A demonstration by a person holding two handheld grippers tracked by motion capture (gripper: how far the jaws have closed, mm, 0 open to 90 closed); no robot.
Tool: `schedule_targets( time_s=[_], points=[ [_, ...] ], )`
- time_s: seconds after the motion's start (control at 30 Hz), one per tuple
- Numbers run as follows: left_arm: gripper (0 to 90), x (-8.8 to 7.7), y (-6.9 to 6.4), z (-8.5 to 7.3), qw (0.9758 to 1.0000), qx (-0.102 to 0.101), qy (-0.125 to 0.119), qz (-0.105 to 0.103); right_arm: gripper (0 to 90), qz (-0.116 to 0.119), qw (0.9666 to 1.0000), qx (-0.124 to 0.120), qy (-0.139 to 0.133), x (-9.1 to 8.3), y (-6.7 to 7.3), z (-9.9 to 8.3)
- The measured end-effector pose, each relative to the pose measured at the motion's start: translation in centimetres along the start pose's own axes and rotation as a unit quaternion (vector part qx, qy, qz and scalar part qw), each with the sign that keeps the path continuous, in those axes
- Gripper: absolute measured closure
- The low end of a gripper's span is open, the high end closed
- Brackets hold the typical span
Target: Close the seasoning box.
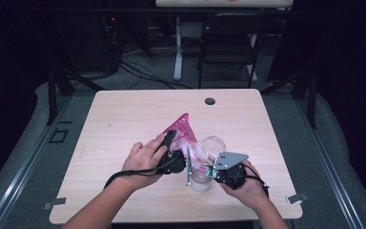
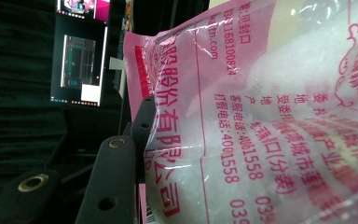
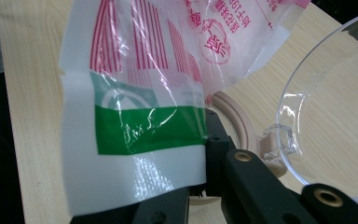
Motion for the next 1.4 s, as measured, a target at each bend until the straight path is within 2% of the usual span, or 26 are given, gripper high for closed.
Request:
schedule_targets(
  time_s=[1.27,1.4],
  points=[
    [60.8,-0.16,0.11,0.27,1.0,0.0,-0.002,0.003,90.0,0.002,1.0,0.002,-0.001,-0.07,-0.14,-0.06],
    [60.8,-0.13,0.0,0.19,1.0,-0.006,-0.003,0.001,90.0,-0.001,1.0,0.002,-0.001,-0.15,-0.15,-0.02]
  ],
)
Point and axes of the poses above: each handheld gripper's, and its own axes: x roughly forward along the jaws, z roughly out of its top, y roughly to its left, the point moved 10 cm from there along x, roughly forward along the jaws, and after that the axes turned 4 degrees about x, right-handed, at the moved point
